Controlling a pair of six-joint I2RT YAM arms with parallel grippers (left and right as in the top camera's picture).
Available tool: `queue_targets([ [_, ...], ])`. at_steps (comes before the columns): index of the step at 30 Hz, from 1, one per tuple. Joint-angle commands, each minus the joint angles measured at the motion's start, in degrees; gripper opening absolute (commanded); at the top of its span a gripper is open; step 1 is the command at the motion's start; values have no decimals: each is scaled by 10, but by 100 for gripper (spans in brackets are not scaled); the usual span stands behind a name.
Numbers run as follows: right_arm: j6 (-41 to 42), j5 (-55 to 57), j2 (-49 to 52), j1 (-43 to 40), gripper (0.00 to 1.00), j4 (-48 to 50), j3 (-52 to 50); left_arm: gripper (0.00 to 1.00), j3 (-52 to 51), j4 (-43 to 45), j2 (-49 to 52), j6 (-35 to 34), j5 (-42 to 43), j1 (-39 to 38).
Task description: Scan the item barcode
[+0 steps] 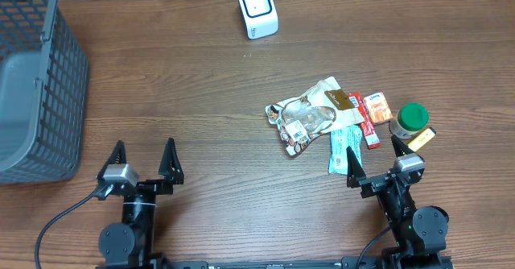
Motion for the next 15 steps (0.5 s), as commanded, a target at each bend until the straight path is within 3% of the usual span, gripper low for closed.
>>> queue_targets([
  [1, 2, -3, -5, -1, 100, 3, -6, 100, -14, -16, -7, 2, -13, -5],
  [9, 2, -3, -5, -1, 100, 3, -6, 100, -14, -82, -7, 119, -12, -5],
  [15, 2, -3, -5, -1, 100, 3, -6, 100, -14, -82, -7, 140, -13, -5],
])
